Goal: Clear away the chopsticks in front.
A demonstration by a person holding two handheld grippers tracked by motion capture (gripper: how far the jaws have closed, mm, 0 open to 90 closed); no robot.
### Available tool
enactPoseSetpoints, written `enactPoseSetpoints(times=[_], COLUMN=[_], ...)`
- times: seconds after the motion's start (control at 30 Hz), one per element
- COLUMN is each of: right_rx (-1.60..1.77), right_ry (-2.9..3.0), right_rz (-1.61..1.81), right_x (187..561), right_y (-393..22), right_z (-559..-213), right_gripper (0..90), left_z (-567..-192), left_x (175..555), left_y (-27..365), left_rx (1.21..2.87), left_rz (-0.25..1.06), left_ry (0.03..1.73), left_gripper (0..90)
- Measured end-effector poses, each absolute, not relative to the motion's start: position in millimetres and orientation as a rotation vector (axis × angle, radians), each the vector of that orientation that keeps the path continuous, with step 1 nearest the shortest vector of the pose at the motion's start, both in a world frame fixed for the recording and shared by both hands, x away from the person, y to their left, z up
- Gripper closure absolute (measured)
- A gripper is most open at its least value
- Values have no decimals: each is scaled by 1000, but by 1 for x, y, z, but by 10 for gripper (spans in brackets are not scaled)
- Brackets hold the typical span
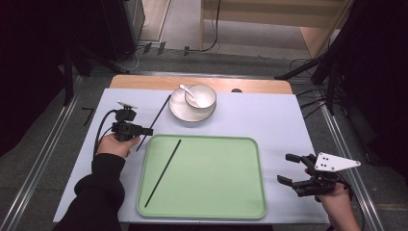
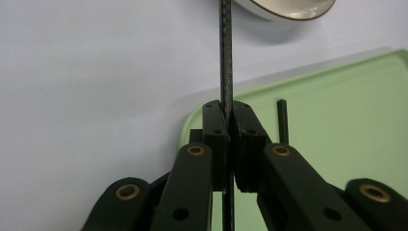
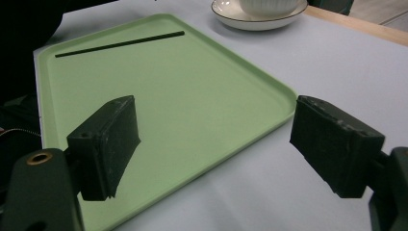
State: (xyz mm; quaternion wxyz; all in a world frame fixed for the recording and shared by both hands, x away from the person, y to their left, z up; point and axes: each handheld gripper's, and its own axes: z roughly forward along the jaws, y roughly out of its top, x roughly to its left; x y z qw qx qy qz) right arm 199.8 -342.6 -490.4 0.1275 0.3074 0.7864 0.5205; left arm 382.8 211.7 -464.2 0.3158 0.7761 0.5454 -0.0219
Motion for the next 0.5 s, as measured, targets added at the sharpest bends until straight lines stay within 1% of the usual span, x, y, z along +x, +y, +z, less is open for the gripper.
enactPoseSetpoints(times=[0.27,0.5], right_rx=[883,871], right_ry=[2287,2293], right_rz=[1513,1516], right_x=[200,202], right_y=[-341,-340], right_z=[-489,-489], right_gripper=[177,177], left_z=[-471,-477], left_x=[349,326], left_y=[216,208], left_rx=[2056,2079], left_rz=[-104,-139], left_ry=[1431,1424], left_gripper=[859,858])
